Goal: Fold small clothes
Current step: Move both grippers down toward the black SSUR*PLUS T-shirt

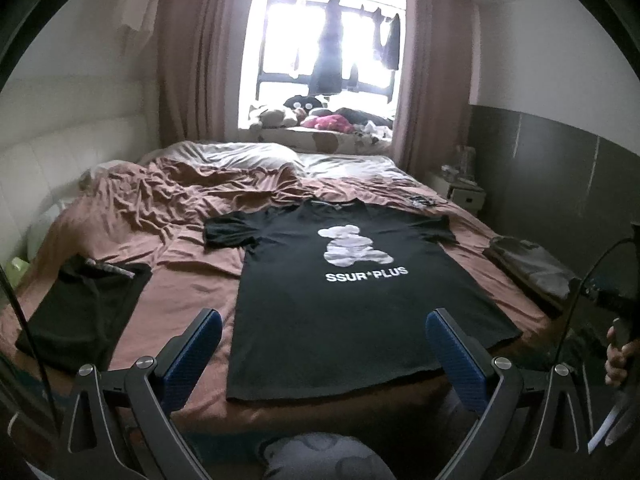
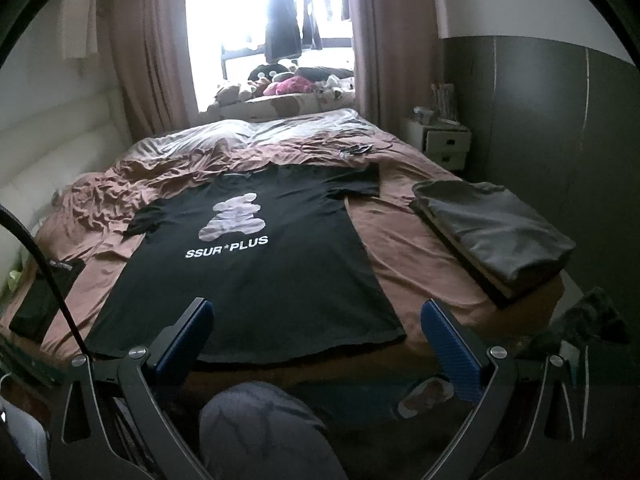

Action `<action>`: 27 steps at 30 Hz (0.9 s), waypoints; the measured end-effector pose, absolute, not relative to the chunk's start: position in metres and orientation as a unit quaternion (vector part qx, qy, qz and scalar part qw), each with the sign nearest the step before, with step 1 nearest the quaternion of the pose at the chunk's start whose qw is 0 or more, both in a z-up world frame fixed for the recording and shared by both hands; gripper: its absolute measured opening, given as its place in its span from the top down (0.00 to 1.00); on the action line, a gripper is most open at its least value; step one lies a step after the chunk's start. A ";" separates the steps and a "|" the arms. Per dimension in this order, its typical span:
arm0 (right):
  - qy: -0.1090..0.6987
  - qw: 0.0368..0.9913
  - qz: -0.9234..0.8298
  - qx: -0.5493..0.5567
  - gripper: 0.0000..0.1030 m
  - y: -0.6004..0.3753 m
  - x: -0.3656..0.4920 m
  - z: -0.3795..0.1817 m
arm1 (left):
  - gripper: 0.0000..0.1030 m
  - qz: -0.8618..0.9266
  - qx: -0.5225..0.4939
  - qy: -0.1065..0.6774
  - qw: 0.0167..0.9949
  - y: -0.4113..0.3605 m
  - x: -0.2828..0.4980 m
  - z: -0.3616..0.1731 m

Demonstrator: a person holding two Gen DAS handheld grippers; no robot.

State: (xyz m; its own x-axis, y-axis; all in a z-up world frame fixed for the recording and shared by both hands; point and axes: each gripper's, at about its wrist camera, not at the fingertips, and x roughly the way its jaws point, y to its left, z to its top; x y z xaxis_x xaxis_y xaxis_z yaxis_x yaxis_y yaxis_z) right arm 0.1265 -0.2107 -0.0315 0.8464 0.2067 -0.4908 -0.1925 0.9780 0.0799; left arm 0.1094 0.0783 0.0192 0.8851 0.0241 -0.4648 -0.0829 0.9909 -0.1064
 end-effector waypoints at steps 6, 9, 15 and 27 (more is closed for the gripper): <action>0.272 0.956 0.112 -0.008 0.00 -0.197 0.162 -0.038 | 0.00 0.047 -0.080 0.248 0.964 0.095 0.134 0.010; 0.284 0.952 0.116 -0.012 0.00 -0.187 0.182 -0.037 | 0.00 0.058 -0.083 0.249 0.963 0.105 0.144 0.007; 0.303 0.943 0.134 -0.029 0.00 -0.162 0.220 -0.030 | 0.00 0.080 -0.097 0.254 0.959 0.129 0.163 0.005; 0.316 0.932 0.179 -0.016 0.00 -0.138 0.281 -0.016 | 0.00 0.116 -0.112 0.262 0.952 0.169 0.201 0.003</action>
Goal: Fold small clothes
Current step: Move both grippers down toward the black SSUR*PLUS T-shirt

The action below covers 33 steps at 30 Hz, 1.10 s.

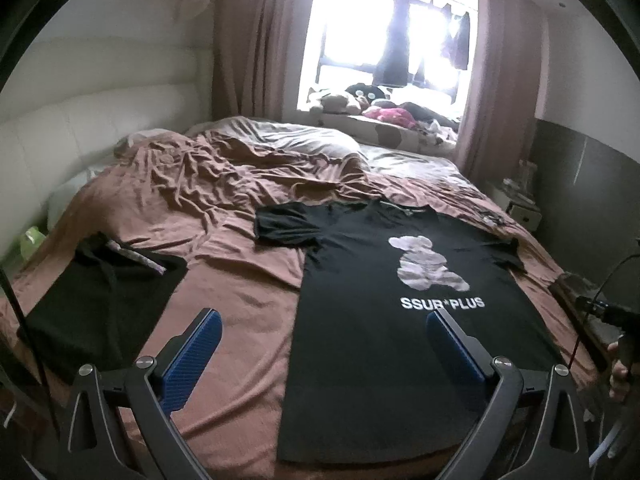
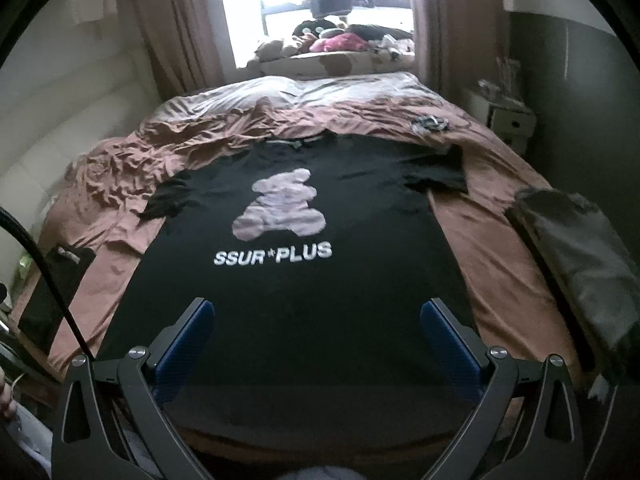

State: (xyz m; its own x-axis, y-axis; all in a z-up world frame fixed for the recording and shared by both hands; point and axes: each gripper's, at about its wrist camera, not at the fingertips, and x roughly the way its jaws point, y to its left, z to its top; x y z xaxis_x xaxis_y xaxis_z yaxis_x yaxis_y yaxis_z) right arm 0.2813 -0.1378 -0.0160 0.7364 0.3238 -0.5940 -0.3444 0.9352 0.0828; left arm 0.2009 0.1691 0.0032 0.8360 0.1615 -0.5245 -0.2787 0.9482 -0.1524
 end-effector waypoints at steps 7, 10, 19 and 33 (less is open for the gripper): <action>0.310 0.926 0.215 -0.019 0.00 -0.117 0.306 -0.014 | 0.00 0.121 -0.114 0.261 0.951 0.190 0.227 0.003; 0.315 0.923 0.222 -0.023 0.00 -0.109 0.321 -0.014 | 0.00 0.123 -0.109 0.263 0.951 0.196 0.240 0.005; 0.313 0.915 0.249 -0.049 0.00 -0.066 0.362 -0.015 | 0.00 0.124 -0.108 0.262 0.951 0.222 0.277 0.008; 0.303 0.905 0.292 -0.061 0.00 0.004 0.423 -0.025 | 0.08 0.129 -0.136 0.285 0.940 0.291 0.343 0.006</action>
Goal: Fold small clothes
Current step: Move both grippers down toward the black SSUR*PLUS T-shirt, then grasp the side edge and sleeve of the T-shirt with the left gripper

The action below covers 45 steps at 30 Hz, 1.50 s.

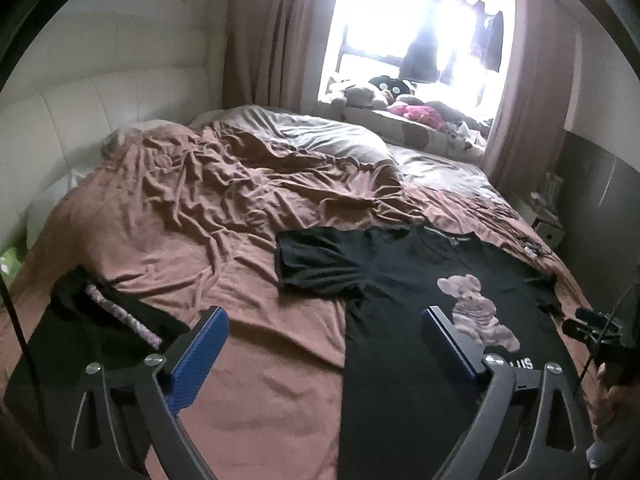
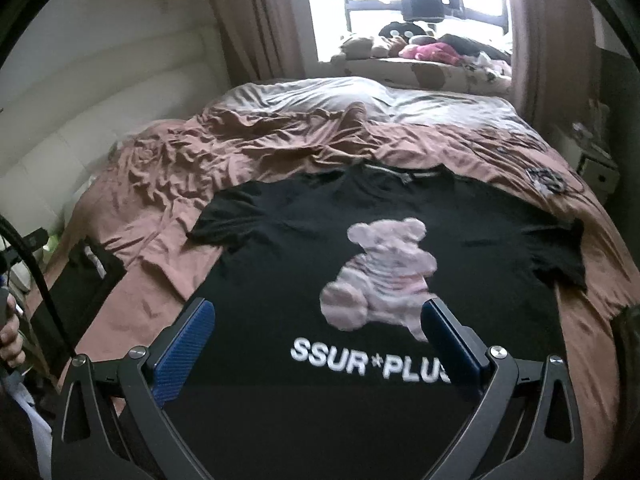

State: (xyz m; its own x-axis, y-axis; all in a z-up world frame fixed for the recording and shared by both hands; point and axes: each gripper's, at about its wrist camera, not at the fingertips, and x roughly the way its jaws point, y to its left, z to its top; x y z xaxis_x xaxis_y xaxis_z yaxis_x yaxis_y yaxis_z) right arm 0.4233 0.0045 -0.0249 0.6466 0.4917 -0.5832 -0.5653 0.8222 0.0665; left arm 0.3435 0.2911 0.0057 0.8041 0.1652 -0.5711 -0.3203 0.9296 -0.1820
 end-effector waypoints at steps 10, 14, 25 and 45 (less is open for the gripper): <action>0.306 0.893 0.318 -0.088 0.10 0.062 0.479 -0.032 | 0.21 0.137 -0.186 0.318 0.920 0.358 0.405 -0.016; 0.321 0.884 0.327 -0.093 0.28 0.088 0.506 -0.039 | 0.22 0.141 -0.197 0.329 0.913 0.384 0.431 -0.027; 0.356 0.865 0.344 -0.087 0.41 0.156 0.580 -0.071 | 0.27 0.124 -0.248 0.363 0.890 0.434 0.505 -0.085; 0.446 0.829 0.337 -0.035 0.75 0.237 0.721 -0.170 | 0.33 0.103 -0.273 0.445 0.846 0.460 0.618 -0.192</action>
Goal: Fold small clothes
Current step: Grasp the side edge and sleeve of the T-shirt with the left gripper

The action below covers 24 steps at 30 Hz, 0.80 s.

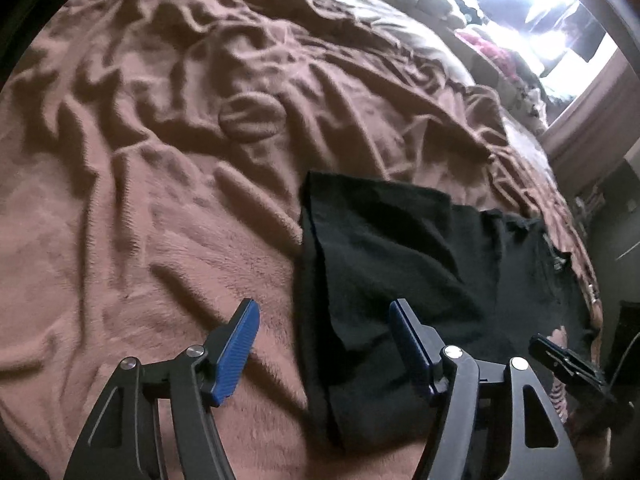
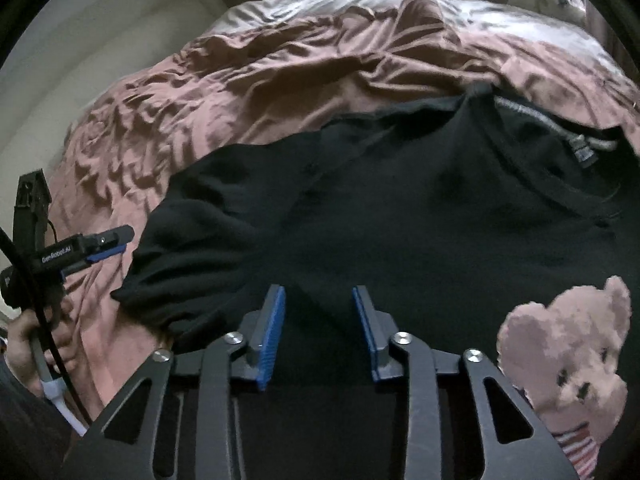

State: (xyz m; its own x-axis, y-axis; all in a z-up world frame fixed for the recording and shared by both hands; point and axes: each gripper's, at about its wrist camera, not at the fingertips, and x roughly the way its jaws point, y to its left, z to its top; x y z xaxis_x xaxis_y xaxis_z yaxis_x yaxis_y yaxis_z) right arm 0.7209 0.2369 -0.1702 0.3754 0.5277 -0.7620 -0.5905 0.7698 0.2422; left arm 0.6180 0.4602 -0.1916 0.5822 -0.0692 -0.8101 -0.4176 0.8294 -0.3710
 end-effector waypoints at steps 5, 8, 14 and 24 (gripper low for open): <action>0.462 0.816 0.348 -0.015 0.82 0.248 0.734 -0.183 | 0.47 0.101 -0.293 0.443 0.841 0.461 0.626 -0.200; 0.474 0.805 0.356 0.014 0.85 0.253 0.740 -0.191 | 0.65 0.096 -0.274 0.456 0.841 0.453 0.635 -0.200; 0.484 0.790 0.373 0.037 0.86 0.258 0.741 -0.198 | 0.94 0.094 -0.274 0.449 0.845 0.452 0.639 -0.180; 0.482 0.793 0.371 0.033 0.92 0.271 0.745 -0.206 | 0.95 0.065 -0.283 0.414 0.863 0.433 0.641 -0.130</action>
